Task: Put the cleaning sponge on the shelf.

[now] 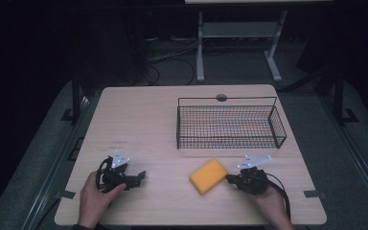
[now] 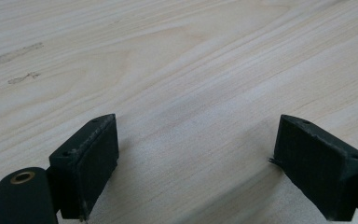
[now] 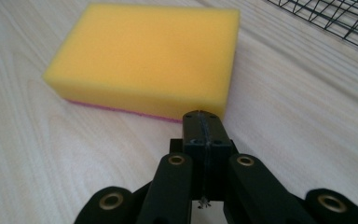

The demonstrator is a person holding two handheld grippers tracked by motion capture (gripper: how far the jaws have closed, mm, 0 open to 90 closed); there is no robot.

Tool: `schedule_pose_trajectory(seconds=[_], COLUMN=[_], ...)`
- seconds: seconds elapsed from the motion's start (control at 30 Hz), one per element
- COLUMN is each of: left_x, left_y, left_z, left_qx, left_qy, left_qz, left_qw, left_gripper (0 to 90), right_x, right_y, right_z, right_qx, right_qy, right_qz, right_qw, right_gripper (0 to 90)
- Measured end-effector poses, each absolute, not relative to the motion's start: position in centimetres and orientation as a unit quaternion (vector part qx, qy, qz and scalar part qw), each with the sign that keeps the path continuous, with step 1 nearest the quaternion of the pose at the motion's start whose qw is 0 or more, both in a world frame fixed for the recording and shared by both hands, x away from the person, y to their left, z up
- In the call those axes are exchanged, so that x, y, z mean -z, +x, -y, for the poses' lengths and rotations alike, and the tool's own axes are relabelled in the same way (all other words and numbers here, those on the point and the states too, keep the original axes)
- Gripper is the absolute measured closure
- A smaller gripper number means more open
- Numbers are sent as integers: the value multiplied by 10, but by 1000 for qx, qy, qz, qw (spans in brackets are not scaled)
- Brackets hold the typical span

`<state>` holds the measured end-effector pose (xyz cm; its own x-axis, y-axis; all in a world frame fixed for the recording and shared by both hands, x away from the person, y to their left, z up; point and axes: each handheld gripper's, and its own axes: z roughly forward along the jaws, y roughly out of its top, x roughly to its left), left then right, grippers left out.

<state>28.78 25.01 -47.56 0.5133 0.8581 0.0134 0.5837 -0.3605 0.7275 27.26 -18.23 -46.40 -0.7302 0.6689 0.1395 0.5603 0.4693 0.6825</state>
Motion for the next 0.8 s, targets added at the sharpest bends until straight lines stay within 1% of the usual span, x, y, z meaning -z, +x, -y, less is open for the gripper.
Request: schedule_pose_trajectory(seconds=[0.63, 0.8], left_x=[476, 476], left_y=[287, 287], left_z=[-250, -250], left_qx=[-200, -200], left_qy=[800, 800], left_qz=[-451, -451], left_qw=[342, 342], left_gripper=[129, 129], right_x=[465, 465], right_y=[305, 305], right_z=[163, 162], right_qx=[-364, -362], right_qy=[353, 353], right_qz=[-858, -859], right_qw=[85, 83], right_gripper=[898, 898])
